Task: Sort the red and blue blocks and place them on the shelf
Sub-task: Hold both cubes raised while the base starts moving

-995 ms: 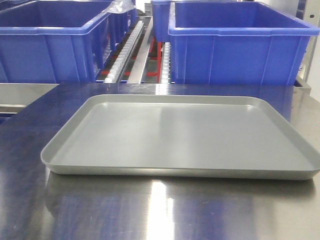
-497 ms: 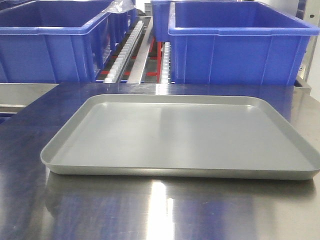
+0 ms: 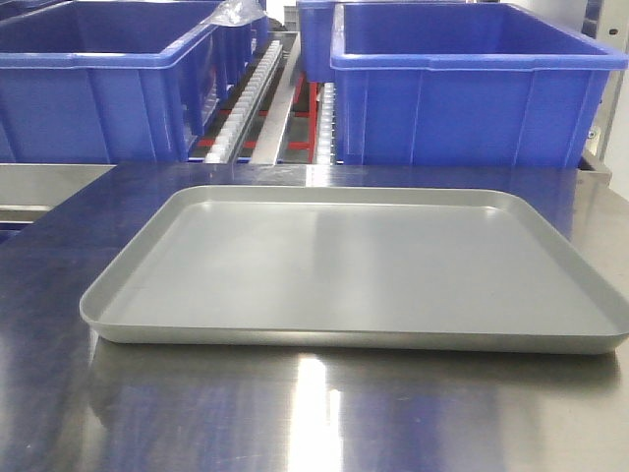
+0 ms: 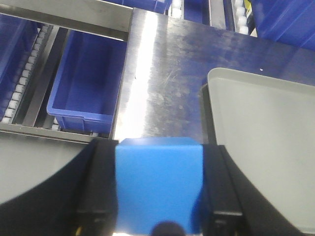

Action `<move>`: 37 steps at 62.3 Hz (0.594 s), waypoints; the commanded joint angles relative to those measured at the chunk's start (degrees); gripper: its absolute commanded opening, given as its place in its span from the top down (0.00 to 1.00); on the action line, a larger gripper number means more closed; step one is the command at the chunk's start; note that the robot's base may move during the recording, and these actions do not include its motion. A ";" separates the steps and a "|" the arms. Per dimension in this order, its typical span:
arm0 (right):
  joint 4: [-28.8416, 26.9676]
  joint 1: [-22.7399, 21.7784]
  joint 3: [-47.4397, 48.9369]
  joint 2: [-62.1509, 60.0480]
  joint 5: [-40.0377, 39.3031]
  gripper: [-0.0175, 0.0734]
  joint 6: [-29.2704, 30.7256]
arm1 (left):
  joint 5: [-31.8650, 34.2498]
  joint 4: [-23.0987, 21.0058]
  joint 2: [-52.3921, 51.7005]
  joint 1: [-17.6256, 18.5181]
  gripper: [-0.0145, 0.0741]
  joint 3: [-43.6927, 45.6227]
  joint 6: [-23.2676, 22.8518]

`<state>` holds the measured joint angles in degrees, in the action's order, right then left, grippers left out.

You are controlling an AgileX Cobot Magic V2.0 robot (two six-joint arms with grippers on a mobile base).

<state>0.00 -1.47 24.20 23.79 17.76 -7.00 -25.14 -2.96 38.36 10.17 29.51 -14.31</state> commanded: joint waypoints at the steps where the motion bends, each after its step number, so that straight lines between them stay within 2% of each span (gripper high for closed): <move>1: 0.38 -0.38 1.61 0.23 -5.34 0.74 0.21 | 4.64 -0.12 -0.25 -0.25 0.70 1.59 -0.24; 37: 0.38 -0.38 1.61 0.23 -5.34 0.74 0.21 | 4.64 -0.12 -0.25 -0.25 0.70 1.59 -0.24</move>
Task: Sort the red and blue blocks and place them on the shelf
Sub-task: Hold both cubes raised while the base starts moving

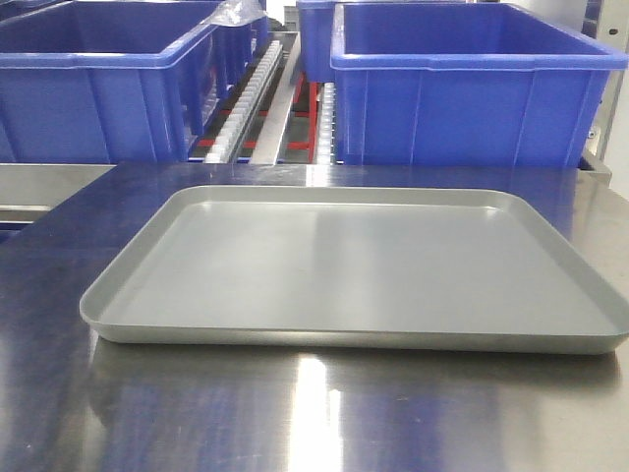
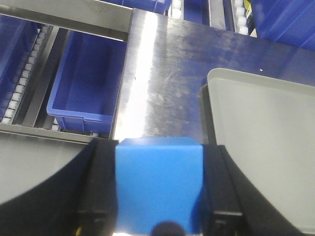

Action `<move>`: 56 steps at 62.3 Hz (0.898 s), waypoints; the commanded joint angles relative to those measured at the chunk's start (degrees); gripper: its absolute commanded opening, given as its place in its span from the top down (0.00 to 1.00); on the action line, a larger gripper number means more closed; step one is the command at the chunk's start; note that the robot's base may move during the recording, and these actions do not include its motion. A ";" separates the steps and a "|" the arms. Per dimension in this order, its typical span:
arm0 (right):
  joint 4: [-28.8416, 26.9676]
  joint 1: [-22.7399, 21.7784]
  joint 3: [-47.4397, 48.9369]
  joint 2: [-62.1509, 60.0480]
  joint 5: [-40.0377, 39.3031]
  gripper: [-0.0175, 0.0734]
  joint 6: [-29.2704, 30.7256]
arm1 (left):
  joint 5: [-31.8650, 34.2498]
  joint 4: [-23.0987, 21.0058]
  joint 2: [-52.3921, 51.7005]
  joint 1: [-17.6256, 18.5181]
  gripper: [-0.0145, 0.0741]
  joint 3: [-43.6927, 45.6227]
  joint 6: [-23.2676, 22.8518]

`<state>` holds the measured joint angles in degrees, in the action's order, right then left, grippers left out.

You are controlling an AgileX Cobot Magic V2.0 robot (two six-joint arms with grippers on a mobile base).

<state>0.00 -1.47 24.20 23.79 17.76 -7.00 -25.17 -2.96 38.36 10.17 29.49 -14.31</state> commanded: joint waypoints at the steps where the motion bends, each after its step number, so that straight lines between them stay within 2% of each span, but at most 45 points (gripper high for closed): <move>1: 0.38 -0.38 1.61 0.23 -5.34 0.74 0.21 | 4.66 -0.12 -0.25 -0.25 0.70 1.61 -0.24; 56: 0.38 -0.38 1.61 0.23 -5.34 0.74 0.21 | 4.66 -0.12 -0.25 -0.25 0.70 1.61 -0.24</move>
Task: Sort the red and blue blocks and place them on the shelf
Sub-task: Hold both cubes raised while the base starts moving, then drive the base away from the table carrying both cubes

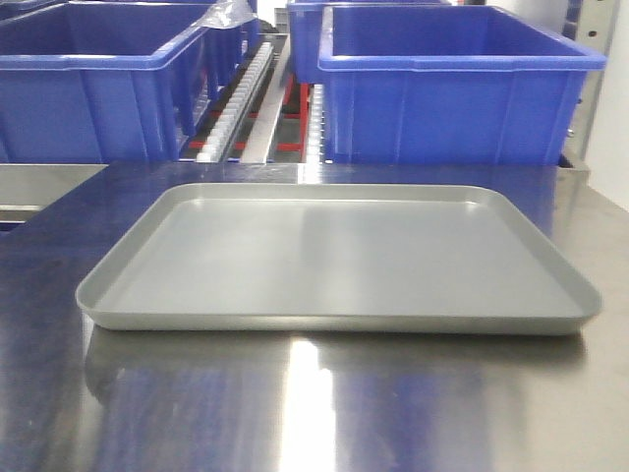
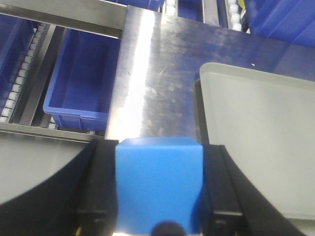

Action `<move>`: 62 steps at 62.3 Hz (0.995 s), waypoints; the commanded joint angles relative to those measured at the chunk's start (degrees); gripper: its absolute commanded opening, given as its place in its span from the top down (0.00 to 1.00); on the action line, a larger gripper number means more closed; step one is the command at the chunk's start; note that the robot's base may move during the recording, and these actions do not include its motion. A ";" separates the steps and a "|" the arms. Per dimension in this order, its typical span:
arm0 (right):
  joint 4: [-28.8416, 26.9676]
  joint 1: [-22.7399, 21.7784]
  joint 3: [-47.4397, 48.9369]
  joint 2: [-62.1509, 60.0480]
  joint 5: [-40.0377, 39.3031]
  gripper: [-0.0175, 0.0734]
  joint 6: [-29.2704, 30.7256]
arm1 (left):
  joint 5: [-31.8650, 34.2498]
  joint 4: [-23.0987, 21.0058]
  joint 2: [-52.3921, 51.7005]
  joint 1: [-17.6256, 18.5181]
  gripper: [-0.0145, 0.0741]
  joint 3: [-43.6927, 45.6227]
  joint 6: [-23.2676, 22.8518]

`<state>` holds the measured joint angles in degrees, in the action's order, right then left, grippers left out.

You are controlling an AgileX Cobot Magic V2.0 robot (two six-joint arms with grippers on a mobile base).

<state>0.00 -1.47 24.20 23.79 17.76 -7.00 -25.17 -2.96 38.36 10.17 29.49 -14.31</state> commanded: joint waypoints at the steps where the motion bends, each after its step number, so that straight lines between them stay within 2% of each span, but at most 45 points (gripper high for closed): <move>1: 0.38 -0.38 1.61 0.23 -5.34 0.74 0.21 | 4.66 -0.12 -0.25 -0.25 0.70 1.61 -0.24; 62: 0.38 -0.38 1.61 0.23 -5.34 0.74 0.21 | 4.66 -0.12 0.00 -0.25 0.70 1.61 -0.24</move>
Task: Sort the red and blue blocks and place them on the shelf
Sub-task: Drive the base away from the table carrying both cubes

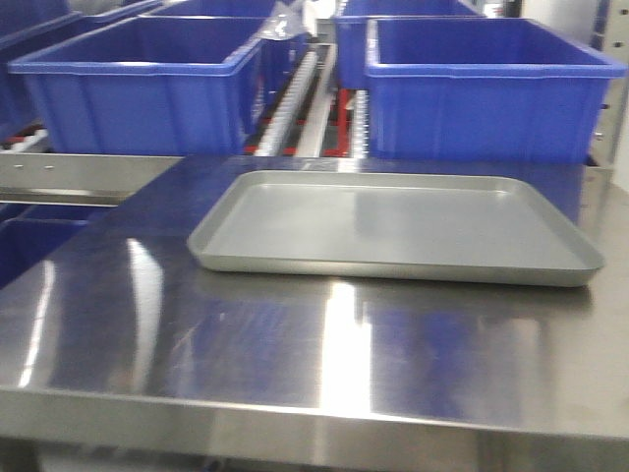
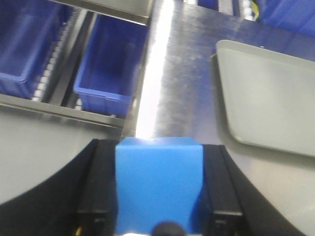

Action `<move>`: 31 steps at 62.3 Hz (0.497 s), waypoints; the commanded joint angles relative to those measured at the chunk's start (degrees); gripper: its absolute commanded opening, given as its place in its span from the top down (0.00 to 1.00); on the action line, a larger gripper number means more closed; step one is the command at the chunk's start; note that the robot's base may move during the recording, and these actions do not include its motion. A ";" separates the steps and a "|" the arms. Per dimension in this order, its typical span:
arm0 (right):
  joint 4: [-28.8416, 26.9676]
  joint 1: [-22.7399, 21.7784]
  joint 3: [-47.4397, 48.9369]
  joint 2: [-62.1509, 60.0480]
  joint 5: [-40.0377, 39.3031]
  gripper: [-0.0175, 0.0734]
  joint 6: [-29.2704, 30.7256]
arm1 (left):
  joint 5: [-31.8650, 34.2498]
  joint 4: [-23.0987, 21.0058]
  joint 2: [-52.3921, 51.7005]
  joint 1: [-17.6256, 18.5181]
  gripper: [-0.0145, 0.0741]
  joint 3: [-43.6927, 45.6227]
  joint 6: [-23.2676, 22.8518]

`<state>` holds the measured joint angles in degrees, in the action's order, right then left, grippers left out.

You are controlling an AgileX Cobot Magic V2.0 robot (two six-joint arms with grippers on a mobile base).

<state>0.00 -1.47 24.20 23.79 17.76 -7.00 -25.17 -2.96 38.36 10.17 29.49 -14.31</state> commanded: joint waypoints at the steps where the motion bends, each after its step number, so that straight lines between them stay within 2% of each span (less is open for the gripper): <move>1: 0.38 -0.38 1.61 0.23 -5.34 0.74 0.21 | 4.66 -0.12 0.00 -0.25 0.70 1.61 -0.24; 31: 0.38 -0.38 1.61 0.23 -5.34 0.74 0.21 | 4.66 -0.12 0.00 -0.25 0.70 1.61 -0.24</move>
<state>0.00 -1.47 24.20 23.79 17.76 -7.00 -25.17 -2.96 38.36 10.17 29.49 -14.31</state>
